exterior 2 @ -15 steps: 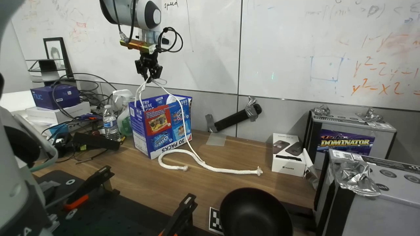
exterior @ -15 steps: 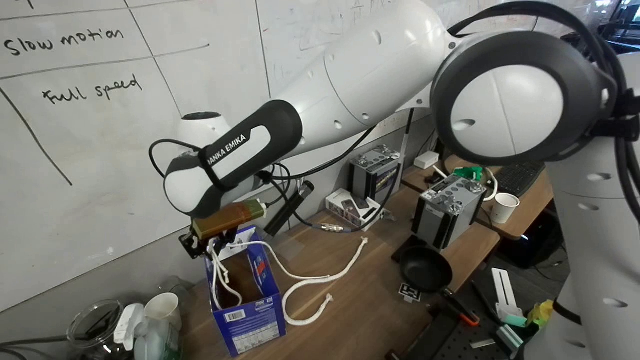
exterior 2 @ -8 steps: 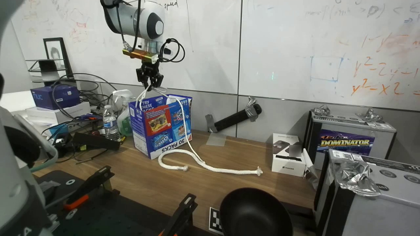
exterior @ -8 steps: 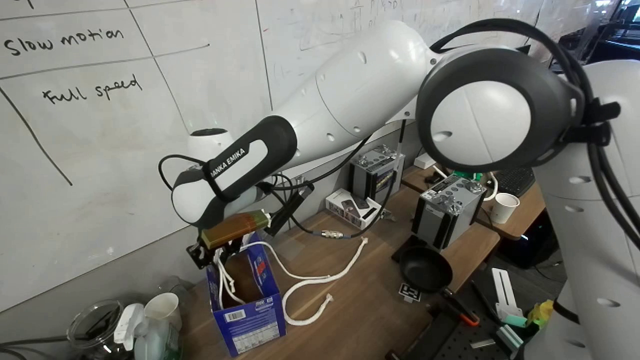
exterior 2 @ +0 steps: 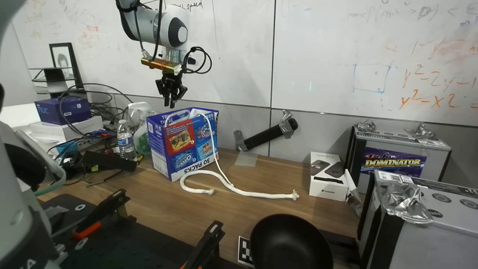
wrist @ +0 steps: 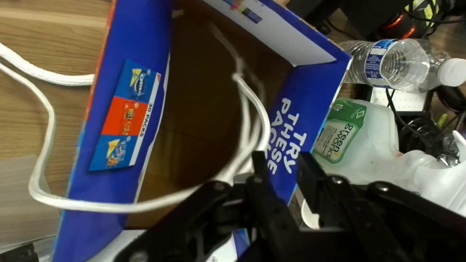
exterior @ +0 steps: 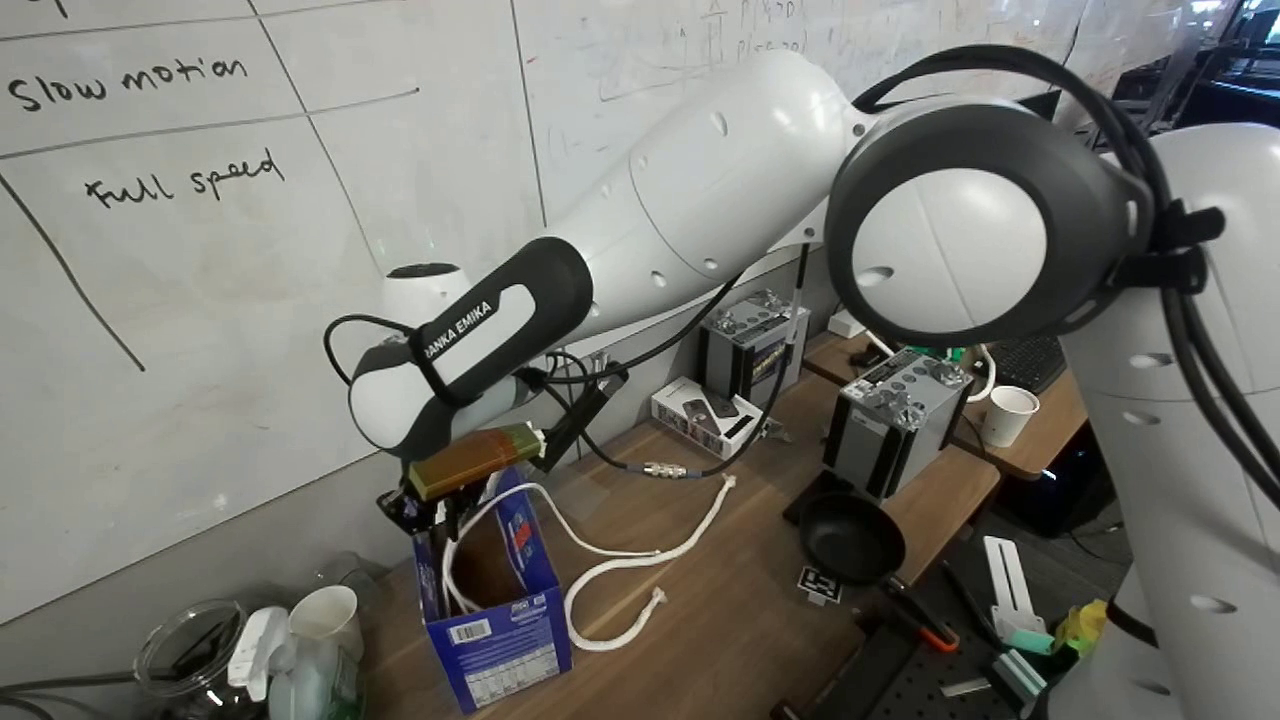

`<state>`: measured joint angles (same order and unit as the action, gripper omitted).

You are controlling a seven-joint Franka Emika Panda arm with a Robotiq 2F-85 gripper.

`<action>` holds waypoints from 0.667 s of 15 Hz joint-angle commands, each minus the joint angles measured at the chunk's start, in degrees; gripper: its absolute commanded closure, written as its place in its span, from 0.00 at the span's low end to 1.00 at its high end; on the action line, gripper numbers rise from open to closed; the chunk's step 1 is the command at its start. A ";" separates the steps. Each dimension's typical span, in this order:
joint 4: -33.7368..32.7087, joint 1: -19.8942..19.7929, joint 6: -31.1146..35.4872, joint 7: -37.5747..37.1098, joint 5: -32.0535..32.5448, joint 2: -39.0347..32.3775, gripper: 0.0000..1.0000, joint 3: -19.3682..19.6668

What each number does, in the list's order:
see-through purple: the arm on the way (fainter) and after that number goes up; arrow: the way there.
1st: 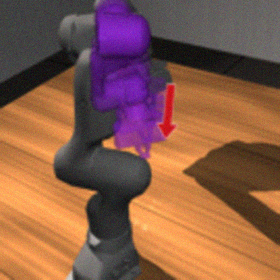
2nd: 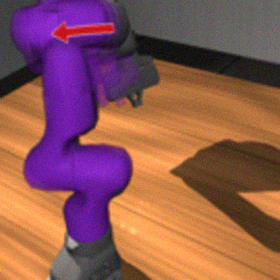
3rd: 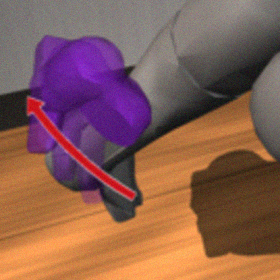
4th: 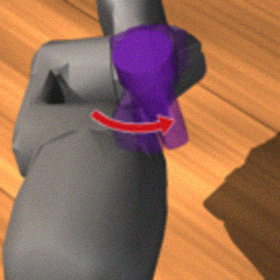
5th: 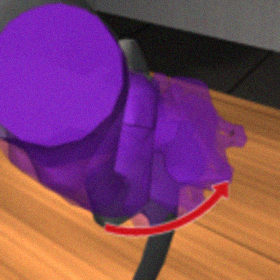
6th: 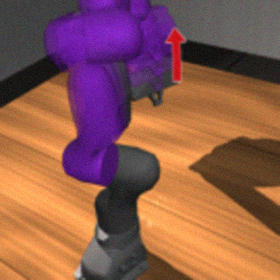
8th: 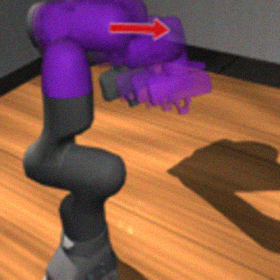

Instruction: Put the ropes in the box one at a time

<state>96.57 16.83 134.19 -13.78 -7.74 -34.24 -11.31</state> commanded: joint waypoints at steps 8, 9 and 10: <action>4.00 -1.53 -0.54 -4.48 -0.86 4.27 0.00 2.98; 4.91 -1.71 -0.39 -5.72 -0.97 4.95 0.00 3.63; 5.98 -1.89 -0.25 -7.12 -1.17 5.71 0.00 4.28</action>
<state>98.18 15.28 134.01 -17.22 -7.96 -32.71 -8.62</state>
